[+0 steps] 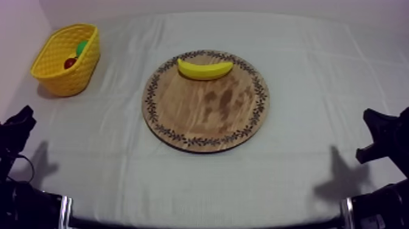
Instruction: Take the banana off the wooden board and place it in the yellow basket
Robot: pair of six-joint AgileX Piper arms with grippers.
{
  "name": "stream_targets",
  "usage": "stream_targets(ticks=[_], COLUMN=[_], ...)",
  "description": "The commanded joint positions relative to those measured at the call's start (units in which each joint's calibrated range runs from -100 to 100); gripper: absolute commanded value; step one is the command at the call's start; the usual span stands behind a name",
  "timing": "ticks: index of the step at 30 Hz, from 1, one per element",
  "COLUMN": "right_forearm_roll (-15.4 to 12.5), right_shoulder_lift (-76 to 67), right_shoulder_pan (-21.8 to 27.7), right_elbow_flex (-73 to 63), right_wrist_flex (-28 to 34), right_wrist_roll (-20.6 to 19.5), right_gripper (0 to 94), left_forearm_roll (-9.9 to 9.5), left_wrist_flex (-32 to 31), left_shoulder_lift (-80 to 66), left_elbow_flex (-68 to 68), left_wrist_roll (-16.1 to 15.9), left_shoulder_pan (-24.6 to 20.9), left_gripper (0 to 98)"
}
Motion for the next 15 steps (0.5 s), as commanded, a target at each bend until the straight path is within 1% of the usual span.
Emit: stream_targets(ticks=[1, 4, 6, 10, 12, 15], right_forearm_roll=[0.0, 0.0, 0.0, 0.0, 0.0, 0.0], right_shoulder_lift=[0.03, 0.03, 0.03, 0.03, 0.03, 0.03], right_shoulder_pan=[0.01, 0.01, 0.01, 0.01, 0.01, 0.01], right_elbow_flex=[-0.03, -0.03, -0.03, -0.03, -0.03, -0.03], right_wrist_flex=[-0.02, -0.02, -0.02, -0.02, -0.02, -0.02], right_wrist_roll=[0.01, 0.01, 0.01, 0.01, 0.01, 0.01], right_gripper=[0.2, 0.2, 0.2, 0.2, 0.2, 0.2], left_forearm_roll=[-0.04, -0.04, 0.31, 2.77, 3.46, 3.89], left_wrist_flex=[0.0, -1.52, -2.48, -3.96, -3.4, -0.16], left_shoulder_lift=[0.01, 0.51, 1.96, 7.72, 11.68, 18.73], left_elbow_flex=[0.02, 0.02, -0.08, -3.28, -6.9, -14.47], left_wrist_roll=[-0.15, -1.65, -3.21, -7.52, -9.25, -11.41], left_shoulder_pan=[0.02, 0.21, 0.32, 1.17, 2.09, 3.68], left_gripper=[1.6, 0.6, 0.3, 0.1, 0.0, 0.0])
